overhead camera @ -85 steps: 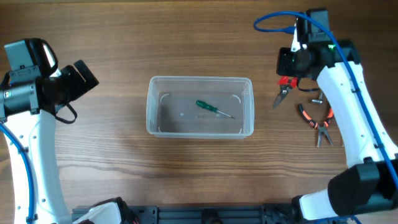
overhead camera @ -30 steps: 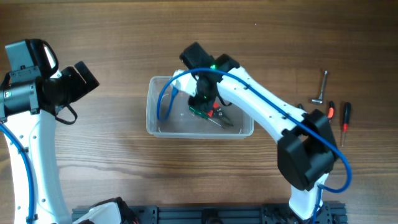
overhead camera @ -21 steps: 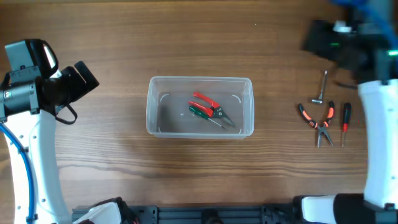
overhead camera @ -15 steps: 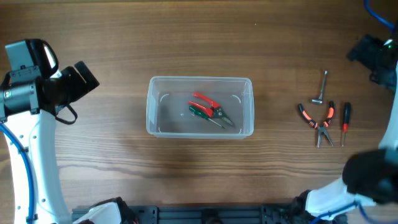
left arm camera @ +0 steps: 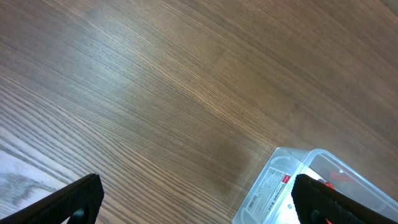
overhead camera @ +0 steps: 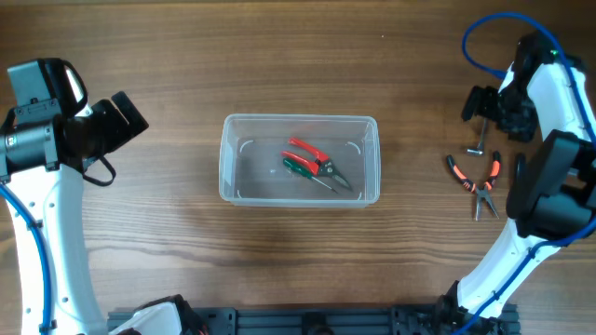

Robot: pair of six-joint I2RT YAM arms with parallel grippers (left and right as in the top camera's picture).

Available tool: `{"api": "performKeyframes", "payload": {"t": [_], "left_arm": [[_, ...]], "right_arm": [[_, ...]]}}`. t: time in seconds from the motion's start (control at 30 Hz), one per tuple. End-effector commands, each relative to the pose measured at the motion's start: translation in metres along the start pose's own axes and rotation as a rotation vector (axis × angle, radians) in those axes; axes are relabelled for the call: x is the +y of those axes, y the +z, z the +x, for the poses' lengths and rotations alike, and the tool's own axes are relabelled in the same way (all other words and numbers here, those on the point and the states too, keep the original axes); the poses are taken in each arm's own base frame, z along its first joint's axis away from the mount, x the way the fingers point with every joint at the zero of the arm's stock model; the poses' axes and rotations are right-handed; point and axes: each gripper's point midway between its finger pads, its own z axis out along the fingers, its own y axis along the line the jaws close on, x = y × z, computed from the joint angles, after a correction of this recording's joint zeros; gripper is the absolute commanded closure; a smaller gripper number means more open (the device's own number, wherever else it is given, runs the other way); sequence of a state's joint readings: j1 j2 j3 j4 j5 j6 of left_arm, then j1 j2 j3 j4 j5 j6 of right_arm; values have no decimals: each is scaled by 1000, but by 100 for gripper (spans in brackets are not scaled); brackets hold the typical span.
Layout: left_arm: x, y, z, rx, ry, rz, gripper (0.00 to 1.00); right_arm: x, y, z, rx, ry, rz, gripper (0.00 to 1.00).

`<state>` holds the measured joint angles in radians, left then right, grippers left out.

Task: Pack container
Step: 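Grasp the silver socket wrench with the right gripper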

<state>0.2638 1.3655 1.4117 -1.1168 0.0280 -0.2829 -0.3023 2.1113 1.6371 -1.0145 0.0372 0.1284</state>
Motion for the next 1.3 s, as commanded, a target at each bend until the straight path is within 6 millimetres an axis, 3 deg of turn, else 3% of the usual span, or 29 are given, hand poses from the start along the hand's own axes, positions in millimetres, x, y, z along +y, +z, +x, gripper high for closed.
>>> {"api": "performKeyframes", "payload": {"t": [0.0,0.17,0.27,0.33,0.37,0.53,0.6,0.67,0.87,0.93,1.03,1.13,1.27], "left_arm": [[-3,0,-2,3,11,15,0],[-3,0,-1,4,11,15,0],[-3,0,-1,4,11,15,0],[-4,0,-1,6,11,20,0],[-6,0,0,11,11,34,0],[-6,0,0,12,11,36,0],[-6,0,0,12,11,36,0],[-6,0,0,12,11,36,0],[-6,0,0,12,11,35,0],[-6,0,0,12,11,35,0],[-6,0,0,14,11,35,0],[-6,0,1,14,12,34,0],[-2,-10,12,37,13,26,0]], "right_arm": [[3,19,11,21,-47,-22,0],[2,46,25,26,-66,-22,0],[2,48,22,11,-75,-22,2],[2,48,22,9,-75,-22,10],[2,48,22,10,-74,-22,31],[2,48,22,12,-74,-23,60],[2,48,22,12,-73,-23,64],[2,48,22,12,-74,-23,76],[2,48,22,11,-75,-23,86],[2,48,22,10,-75,-23,96],[3,46,20,3,-84,-24,96],[10,30,14,-27,-143,-27,96],[55,-44,-3,-206,-343,-59,96]]}}
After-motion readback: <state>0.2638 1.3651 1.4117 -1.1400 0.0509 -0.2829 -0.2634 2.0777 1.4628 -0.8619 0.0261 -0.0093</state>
